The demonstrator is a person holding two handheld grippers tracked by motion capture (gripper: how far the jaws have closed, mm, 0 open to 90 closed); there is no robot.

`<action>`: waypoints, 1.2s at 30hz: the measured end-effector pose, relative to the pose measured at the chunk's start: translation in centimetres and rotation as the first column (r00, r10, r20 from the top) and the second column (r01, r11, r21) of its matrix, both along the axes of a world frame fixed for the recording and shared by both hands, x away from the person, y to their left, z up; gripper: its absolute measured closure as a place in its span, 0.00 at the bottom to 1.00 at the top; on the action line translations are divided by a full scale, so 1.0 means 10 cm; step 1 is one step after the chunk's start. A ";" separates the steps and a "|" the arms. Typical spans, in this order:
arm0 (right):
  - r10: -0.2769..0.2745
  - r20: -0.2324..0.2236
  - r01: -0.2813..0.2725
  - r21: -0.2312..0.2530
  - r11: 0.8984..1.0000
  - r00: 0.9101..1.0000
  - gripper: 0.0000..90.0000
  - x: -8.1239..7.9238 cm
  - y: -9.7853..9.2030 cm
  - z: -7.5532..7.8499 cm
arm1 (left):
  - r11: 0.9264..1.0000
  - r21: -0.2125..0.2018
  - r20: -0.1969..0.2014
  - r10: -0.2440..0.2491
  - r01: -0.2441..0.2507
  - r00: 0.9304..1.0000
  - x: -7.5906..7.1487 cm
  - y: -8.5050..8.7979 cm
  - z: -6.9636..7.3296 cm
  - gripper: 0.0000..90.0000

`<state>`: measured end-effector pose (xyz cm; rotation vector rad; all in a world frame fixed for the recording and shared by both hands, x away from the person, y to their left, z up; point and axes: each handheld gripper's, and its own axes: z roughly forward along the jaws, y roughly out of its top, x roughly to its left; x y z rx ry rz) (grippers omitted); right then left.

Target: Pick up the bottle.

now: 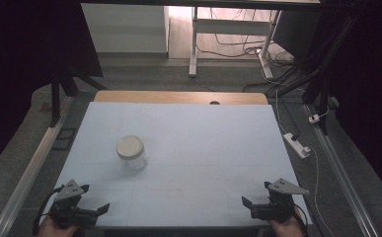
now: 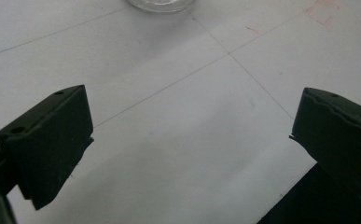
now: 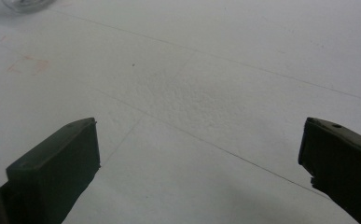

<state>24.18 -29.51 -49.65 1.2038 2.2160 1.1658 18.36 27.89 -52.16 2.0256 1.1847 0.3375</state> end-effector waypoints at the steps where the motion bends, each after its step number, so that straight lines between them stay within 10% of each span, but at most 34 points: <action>1: 0.005 -0.001 -0.005 0.002 1.000 1.000 0.00 0.00 0.01 0.00 | 1.000 -0.001 -0.001 -0.001 0.001 1.000 0.00 0.00 0.00 0.00; 36: 0.076 -0.029 -0.076 -0.001 0.997 0.997 0.00 0.02 0.03 -0.01 | 1.000 -0.008 -0.003 -0.002 0.002 1.000 0.02 -0.03 0.04 0.00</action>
